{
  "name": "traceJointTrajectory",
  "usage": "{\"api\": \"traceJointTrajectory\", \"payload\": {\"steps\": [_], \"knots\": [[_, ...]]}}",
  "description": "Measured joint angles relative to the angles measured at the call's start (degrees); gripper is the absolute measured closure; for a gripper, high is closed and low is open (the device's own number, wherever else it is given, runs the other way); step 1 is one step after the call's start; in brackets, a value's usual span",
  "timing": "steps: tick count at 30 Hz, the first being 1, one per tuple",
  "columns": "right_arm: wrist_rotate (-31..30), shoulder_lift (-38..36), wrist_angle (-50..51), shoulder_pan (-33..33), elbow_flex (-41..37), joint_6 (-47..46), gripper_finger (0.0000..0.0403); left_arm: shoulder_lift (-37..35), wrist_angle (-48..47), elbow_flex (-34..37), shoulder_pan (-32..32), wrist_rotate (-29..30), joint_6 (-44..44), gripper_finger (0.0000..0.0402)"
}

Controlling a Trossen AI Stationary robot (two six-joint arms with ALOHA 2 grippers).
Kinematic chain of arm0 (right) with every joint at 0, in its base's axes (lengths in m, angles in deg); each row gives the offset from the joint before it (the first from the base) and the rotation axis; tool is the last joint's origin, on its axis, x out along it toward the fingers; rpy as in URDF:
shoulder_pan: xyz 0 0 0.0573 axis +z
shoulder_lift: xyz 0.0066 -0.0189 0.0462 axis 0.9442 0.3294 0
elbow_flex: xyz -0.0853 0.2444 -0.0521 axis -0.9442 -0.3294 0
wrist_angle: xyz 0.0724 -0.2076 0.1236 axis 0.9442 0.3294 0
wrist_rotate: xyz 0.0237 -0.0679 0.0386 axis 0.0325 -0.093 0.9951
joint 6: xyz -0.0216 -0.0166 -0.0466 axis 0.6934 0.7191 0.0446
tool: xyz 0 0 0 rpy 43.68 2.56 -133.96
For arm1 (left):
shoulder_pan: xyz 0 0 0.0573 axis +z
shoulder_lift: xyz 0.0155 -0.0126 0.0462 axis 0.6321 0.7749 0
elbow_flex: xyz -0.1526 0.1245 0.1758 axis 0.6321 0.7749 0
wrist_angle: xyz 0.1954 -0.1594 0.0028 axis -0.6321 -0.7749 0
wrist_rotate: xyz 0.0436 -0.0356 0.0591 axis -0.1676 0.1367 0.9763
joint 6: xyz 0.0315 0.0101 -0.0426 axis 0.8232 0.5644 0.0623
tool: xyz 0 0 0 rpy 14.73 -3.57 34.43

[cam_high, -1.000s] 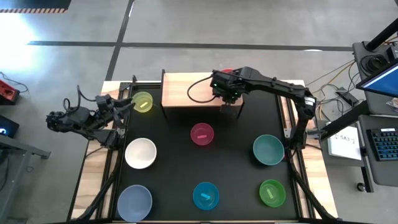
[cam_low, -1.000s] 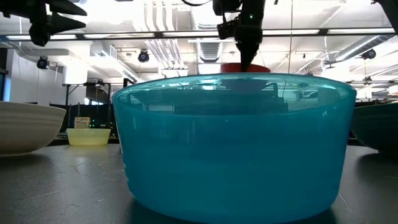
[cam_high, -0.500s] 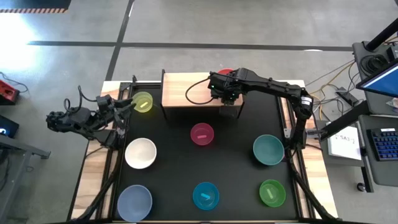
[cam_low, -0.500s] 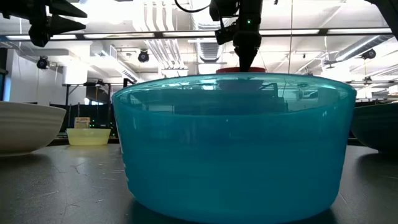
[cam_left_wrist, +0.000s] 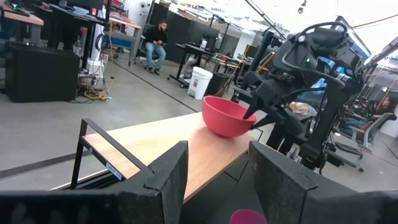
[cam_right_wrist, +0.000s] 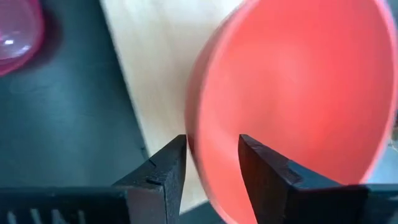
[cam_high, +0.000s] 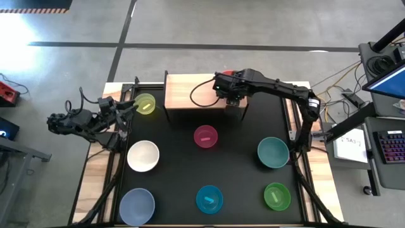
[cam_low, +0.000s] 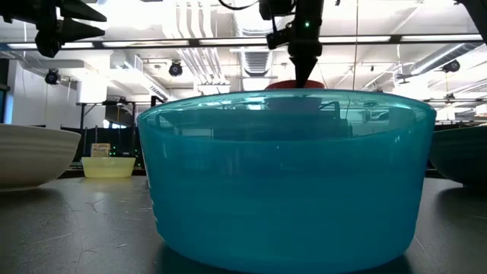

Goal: Place and stack bowls onto a shelf
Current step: Put the orange bowl on the shelf, then stack the white bowl on top of the orange bowl

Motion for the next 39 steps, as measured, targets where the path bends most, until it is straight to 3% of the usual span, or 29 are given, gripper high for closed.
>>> {"api": "traceJointTrajectory", "payload": {"steps": [8,11,15,24,32,39], "knots": [[-0.41,-2.86,-0.16,0.42,1.78,-1.33,0.0263,0.24,-0.15,0.00,-0.01,-0.34,-0.84,0.0249],[-0.39,-3.33,-0.01,1.07,3.45,-1.80,0.0263,1.21,-0.89,0.00,0.02,-3.74,-1.45,0.0249],[-0.36,-3.95,0.01,2.26,6.01,-1.84,0.0263,4.29,-0.94,0.00,0.02,-8.19,-3.02,0.0249],[-0.35,-4.87,0.25,4.27,9.64,-2.81,0.0264,13.96,-1.14,0.00,-0.03,-9.76,-10.24,0.0249],[-0.12,-5.23,2.20,6.09,9.57,-7.32,0.0264,22.02,-3.52,0.00,-0.05,-19.15,-22.73,0.0249],[-0.12,-5.16,3.91,8.67,9.49,-12.82,0.0264,28.72,-6.74,0.00,-0.05,-31.77,-35.61,0.0249]]}}
